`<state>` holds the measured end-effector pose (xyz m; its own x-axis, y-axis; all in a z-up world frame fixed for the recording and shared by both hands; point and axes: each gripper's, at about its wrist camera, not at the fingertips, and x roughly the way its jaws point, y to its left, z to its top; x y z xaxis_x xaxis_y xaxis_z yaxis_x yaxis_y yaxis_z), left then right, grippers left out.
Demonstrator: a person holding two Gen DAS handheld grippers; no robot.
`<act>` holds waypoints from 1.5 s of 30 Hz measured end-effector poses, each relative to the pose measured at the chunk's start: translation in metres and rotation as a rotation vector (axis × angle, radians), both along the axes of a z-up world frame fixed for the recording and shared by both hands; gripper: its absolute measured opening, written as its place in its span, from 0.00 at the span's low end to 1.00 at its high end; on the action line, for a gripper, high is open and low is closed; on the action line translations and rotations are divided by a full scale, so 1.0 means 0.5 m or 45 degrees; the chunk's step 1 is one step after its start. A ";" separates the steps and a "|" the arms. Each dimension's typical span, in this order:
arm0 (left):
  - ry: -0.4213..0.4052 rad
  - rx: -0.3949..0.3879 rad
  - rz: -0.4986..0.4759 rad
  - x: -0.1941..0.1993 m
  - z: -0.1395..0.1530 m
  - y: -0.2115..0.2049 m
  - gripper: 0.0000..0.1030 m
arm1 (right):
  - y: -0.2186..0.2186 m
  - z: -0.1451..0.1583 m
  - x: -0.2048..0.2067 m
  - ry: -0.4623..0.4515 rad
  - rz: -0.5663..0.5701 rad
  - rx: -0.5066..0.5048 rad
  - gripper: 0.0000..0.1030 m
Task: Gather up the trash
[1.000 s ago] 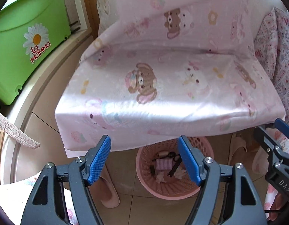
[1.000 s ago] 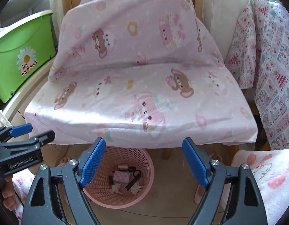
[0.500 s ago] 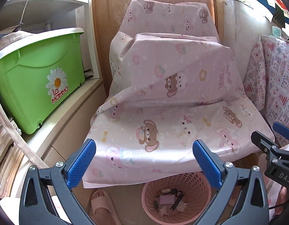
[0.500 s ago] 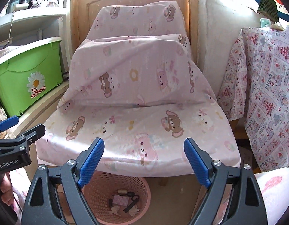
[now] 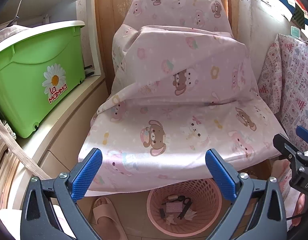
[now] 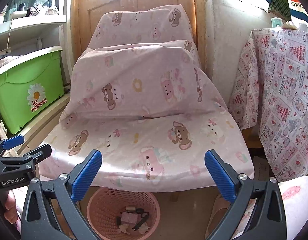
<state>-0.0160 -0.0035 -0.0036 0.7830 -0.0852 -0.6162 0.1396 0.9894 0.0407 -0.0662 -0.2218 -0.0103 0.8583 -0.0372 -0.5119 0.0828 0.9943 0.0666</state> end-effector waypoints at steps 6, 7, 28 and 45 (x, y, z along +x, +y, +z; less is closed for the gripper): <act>-0.013 -0.010 0.006 -0.001 0.002 0.001 0.99 | 0.002 -0.004 0.003 0.010 0.005 -0.004 1.00; -0.008 -0.010 0.007 0.000 0.002 0.001 0.99 | 0.002 -0.004 0.003 0.010 0.005 -0.003 1.00; -0.027 -0.023 0.032 -0.004 0.009 0.009 0.99 | 0.007 -0.011 0.003 0.027 0.002 0.008 1.00; -0.027 0.043 0.036 0.000 -0.003 -0.003 0.99 | 0.014 -0.015 0.005 0.038 0.010 -0.006 1.00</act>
<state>-0.0160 -0.0048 -0.0051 0.7978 -0.0425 -0.6014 0.1106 0.9909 0.0768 -0.0635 -0.2148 -0.0179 0.8427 -0.0332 -0.5374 0.0771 0.9952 0.0595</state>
